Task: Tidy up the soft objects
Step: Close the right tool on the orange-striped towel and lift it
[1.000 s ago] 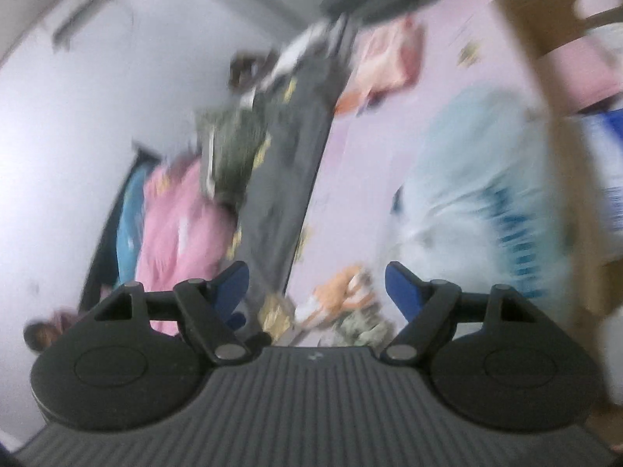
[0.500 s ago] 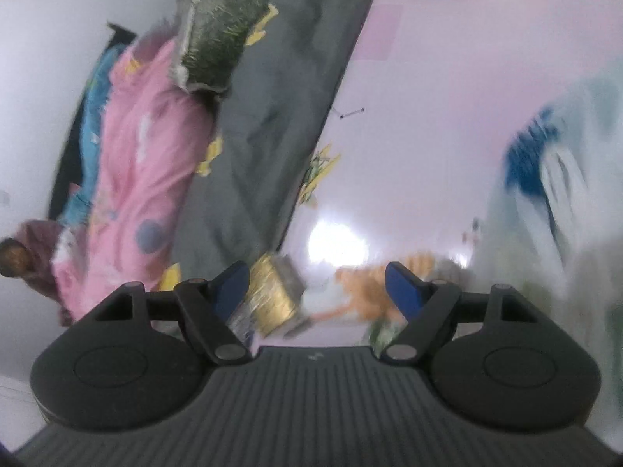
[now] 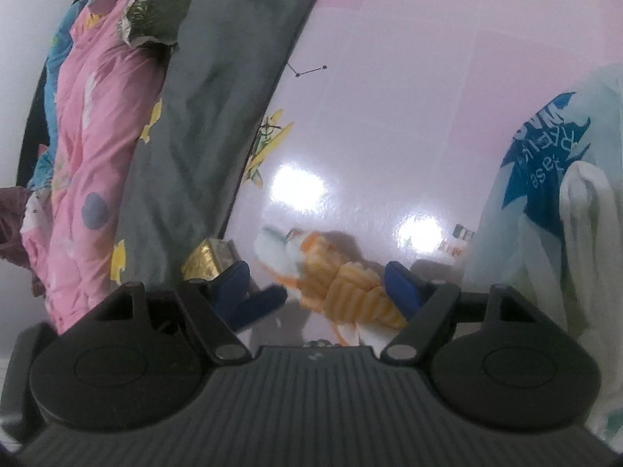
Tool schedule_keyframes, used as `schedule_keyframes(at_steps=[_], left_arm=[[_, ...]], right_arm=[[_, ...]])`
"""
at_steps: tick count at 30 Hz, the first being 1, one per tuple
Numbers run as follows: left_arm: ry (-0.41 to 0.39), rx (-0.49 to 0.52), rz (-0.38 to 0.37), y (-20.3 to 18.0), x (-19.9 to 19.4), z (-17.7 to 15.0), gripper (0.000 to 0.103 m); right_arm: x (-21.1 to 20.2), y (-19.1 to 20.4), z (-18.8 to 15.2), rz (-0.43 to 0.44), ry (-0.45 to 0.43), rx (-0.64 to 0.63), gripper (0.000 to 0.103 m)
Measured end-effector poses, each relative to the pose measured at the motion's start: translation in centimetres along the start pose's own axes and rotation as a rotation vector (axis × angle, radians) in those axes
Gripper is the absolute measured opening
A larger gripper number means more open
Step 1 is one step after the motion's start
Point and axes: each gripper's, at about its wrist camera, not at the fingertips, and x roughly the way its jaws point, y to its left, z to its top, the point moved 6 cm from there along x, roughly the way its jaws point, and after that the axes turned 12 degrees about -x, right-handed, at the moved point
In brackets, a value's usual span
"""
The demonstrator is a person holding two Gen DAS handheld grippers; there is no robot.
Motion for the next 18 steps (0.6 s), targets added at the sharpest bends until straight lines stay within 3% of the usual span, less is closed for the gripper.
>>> schedule_keyframes(at_steps=[3,7,12,18], left_arm=[[0.037,-0.005,0.004,0.0,0.6,-0.6,0.063],[0.049,-0.03,0.009,0.3,1.2,-0.5,0.061],[0.023,-0.044,0.022,0.5,1.0,0.1,0.052],[-0.039,-0.028,0.003,-0.4,-0.7,1.7,0.051]], right_arm=[[0.7,-0.1,0.4,-0.018,0.006,-0.018,0.076],[2.5,0.3,0.4,-0.056,0.034,-0.062,0.059],[2.9,0.1,0.5,-0.064,0.018,-0.072,0.052],[0.7,0.6,0.8,-0.035,-0.053,-0.064,0.048]])
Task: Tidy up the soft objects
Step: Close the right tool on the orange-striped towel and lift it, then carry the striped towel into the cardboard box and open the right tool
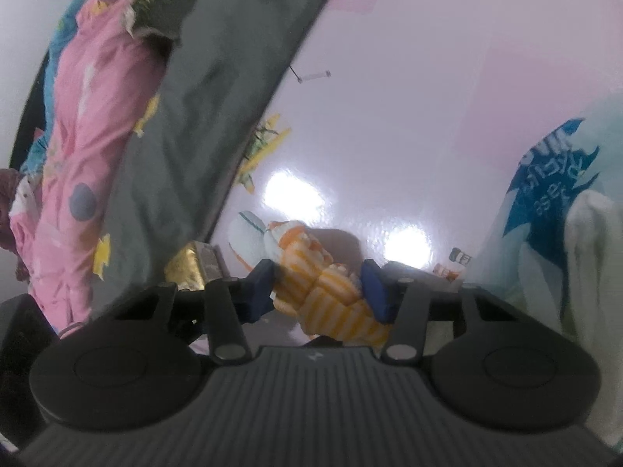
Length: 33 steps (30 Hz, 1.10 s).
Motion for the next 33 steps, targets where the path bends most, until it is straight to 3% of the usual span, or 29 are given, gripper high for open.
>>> schedule_keyframes(at_steps=[7,12,17,26,33], left_arm=[[-0.086,0.077,-0.033,-3.5,-3.8,1.6,0.051],[-0.132,0.188,-0.092,-9.1,-6.0,1.6,0.051],[-0.13,0.331,-0.197,-16.9,-6.5,-0.2,0.051],[0.029,0.56,-0.383,-30.7,-3.9,-7.5,0.052],[0.23,0.655,-0.391,-35.4,1.2,-12.8,0.052]], right_arm=[[-5.8,1.4,0.2,0.02,-0.132,-0.007,0.048],[-12.1,1.2,-1.3,0.013,-0.252,0.012,0.048],[-20.0,-1.3,-5.6,-0.039,-0.382,0.088,0.048],[-31.2,-10.0,-19.0,-0.163,-0.559,0.337,0.048],[-32.5,-16.3,-27.2,-0.236,-0.531,0.494,0.048]])
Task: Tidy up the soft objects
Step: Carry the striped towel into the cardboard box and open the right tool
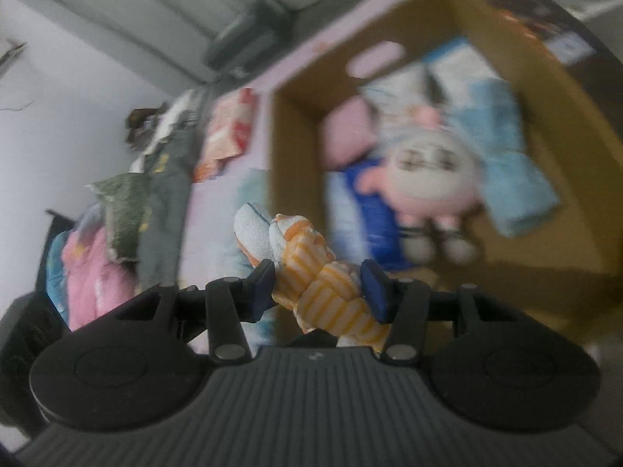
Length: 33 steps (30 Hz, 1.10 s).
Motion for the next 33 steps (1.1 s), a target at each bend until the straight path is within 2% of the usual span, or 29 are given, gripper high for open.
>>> schedule_keyframes(at_steps=[5,8,15,19,22,23,25,28,30,33], left_arm=[[0.077,0.004,0.038,0.4,2.7,-1.4,0.054],[0.09,-0.019,0.014,1.5,2.4,-1.3,0.057],[0.037,-0.043,0.007,2.4,0.2,-0.4,0.058],[-0.002,-0.059,0.011,3.2,-1.8,-0.1,0.059],[-0.027,-0.079,0.012,4.0,-3.3,0.0,0.059],[-0.037,-0.084,0.013,4.2,-3.8,0.0,0.059],[-0.056,-0.092,0.017,4.8,-4.7,0.0,0.059],[-0.086,-0.111,0.028,5.8,-6.0,0.0,0.059],[-0.104,-0.128,0.034,6.6,-6.8,-0.1,0.059],[-0.125,-0.147,0.046,7.5,-7.8,-0.1,0.06]], right_arm=[[2.2,-3.4,-1.5,-0.059,0.091,0.025,0.049],[3.3,-4.6,-2.1,-0.067,0.13,0.041,0.05],[5.4,-5.3,-2.2,-0.074,0.151,0.043,0.05],[6.4,-4.8,-1.9,-0.121,0.156,-0.01,0.051],[7.4,-4.6,-1.6,-0.14,0.175,-0.042,0.045],[7.7,-4.6,-1.6,-0.144,0.182,-0.053,0.038],[7.9,-4.5,-1.5,-0.148,0.192,-0.064,0.031],[6.8,-4.1,-1.0,-0.143,0.159,-0.074,0.015],[5.5,-3.4,-0.6,-0.106,0.11,-0.078,0.013],[4.3,-2.1,0.3,-0.126,0.056,-0.138,0.013]])
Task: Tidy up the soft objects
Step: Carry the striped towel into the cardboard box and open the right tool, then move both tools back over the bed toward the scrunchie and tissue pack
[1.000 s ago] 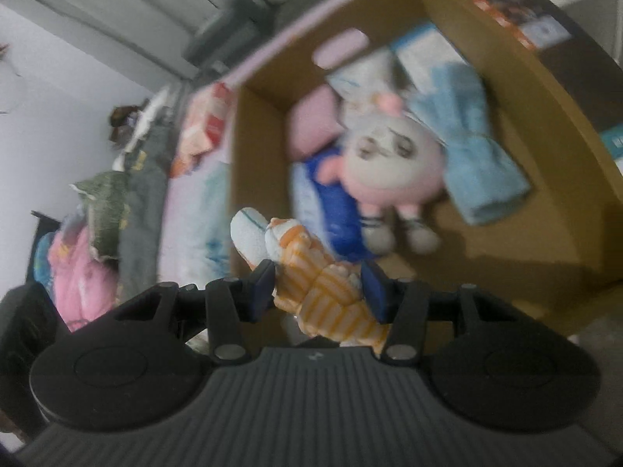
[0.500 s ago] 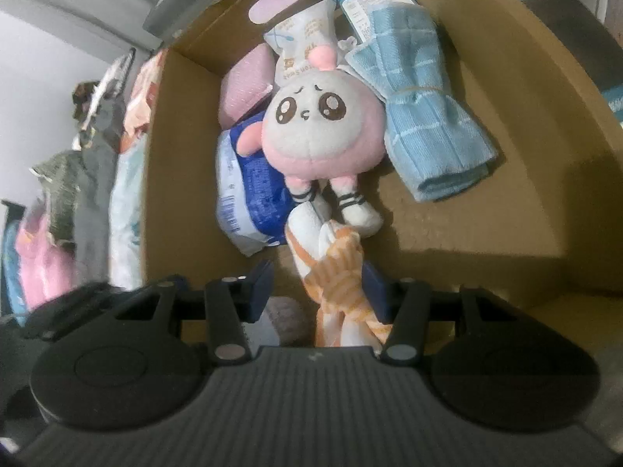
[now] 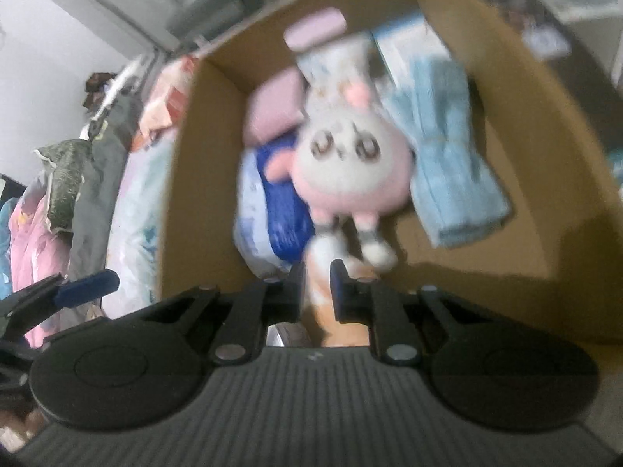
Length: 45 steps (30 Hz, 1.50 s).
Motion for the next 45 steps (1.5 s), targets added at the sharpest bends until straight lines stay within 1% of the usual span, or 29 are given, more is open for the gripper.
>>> schedule_keyframes(at_steps=[2,3,4,5,6,7,8,10,11,12,13,15,17,19,21,22,24,25,27,28,30,32,34,38,41,43,45], left_arm=[[-0.014,-0.012,0.009,0.6,-0.6,0.0,0.06],[-0.022,-0.017,0.012,0.9,-0.8,0.0,0.061],[-0.028,-0.024,0.015,1.3,-1.1,-0.1,0.062],[-0.033,-0.034,0.016,1.7,-1.4,-0.2,0.062],[-0.036,-0.043,0.016,2.1,-1.7,-0.3,0.062],[-0.039,-0.055,0.017,2.4,-1.9,-0.3,0.062],[-0.043,-0.068,0.018,2.8,-2.1,-0.4,0.062],[-0.048,-0.089,0.017,3.4,-2.4,-0.5,0.062],[-0.052,-0.098,0.018,3.7,-2.5,-0.5,0.062],[-0.055,-0.106,0.019,4.0,-2.5,-0.5,0.062],[-0.056,-0.115,0.021,4.4,-2.6,-0.5,0.062],[-0.057,-0.134,0.022,5.0,-2.7,-0.5,0.062],[-0.053,-0.156,0.02,5.6,-2.6,-0.5,0.062],[-0.051,-0.172,0.022,6.2,-2.6,-0.5,0.062],[-0.053,-0.18,0.029,6.6,-2.7,-0.5,0.062],[-0.055,-0.182,0.031,6.8,-2.8,-0.5,0.062],[-0.062,-0.187,0.037,7.0,-3.0,-0.6,0.062],[-0.068,-0.187,0.042,7.1,-3.2,-0.7,0.062],[-0.074,-0.188,0.055,7.4,-3.4,-0.8,0.062],[-0.077,-0.188,0.06,7.6,-3.6,-0.9,0.062],[-0.089,-0.187,0.07,8.0,-3.9,-1.1,0.063],[-0.103,-0.184,0.083,8.3,-4.4,-1.2,0.064],[-0.12,-0.179,0.104,8.7,-5.0,-1.6,0.066],[-0.14,-0.162,0.155,9.7,-6.3,-3.1,0.073],[-0.14,-0.159,0.217,10.9,-7.4,-4.6,0.073],[-0.15,-0.171,0.252,12.0,-8.6,-5.8,0.073],[-0.169,-0.179,0.285,13.1,-9.9,-6.8,0.073]], right_arm=[[0.4,0.3,0.3,0.007,0.029,-0.004,0.018],[0.9,0.3,0.3,0.006,0.056,0.002,0.023],[1.4,0.2,0.2,-0.007,0.081,0.004,0.036],[2.0,0.1,0.2,-0.026,0.105,-0.008,0.052],[2.6,0.2,0.2,-0.044,0.13,-0.027,0.06],[3.1,0.1,0.0,-0.057,0.16,-0.049,0.071],[3.8,0.1,-0.2,-0.063,0.192,-0.074,0.076],[5.1,-0.2,-0.6,-0.081,0.238,-0.092,0.075],[5.6,-0.5,-1.0,-0.074,0.259,-0.087,0.068],[6.0,-0.6,-1.2,-0.053,0.274,-0.073,0.057],[6.3,-0.8,-1.5,-0.047,0.289,-0.059,0.041],[5.8,-0.7,-1.4,-0.063,0.259,-0.072,0.038],[4.7,-0.2,-0.9,-0.074,0.199,-0.09,0.037],[3.5,0.5,-0.1,-0.056,0.129,-0.108,0.037],[3.1,1.2,0.6,-0.076,0.082,-0.159,0.037],[3.3,1.4,0.8,-0.08,0.079,-0.172,0.037],[4.7,1.6,0.7,-0.068,0.112,-0.177,0.038],[5.7,1.6,0.5,-0.07,0.141,-0.187,0.04],[7.5,1.6,-0.3,-0.099,0.214,-0.185,0.042],[8.1,1.4,-0.5,-0.108,0.248,-0.165,0.044],[7.7,1.3,-0.3,-0.097,0.247,-0.126,0.047],[6.3,1.6,0.2,-0.075,0.204,-0.092,0.064],[4.4,1.9,0.7,-0.079,0.154,-0.079,0.072],[0.5,3.4,1.2,-0.07,0.029,-0.076,0.077],[-1.7,5.5,0.9,-0.032,-0.076,-0.07,0.079],[-1.9,6.9,0.9,-0.007,-0.115,-0.071,0.08],[-1.5,9.1,0.9,0.043,-0.126,-0.08,0.08]])
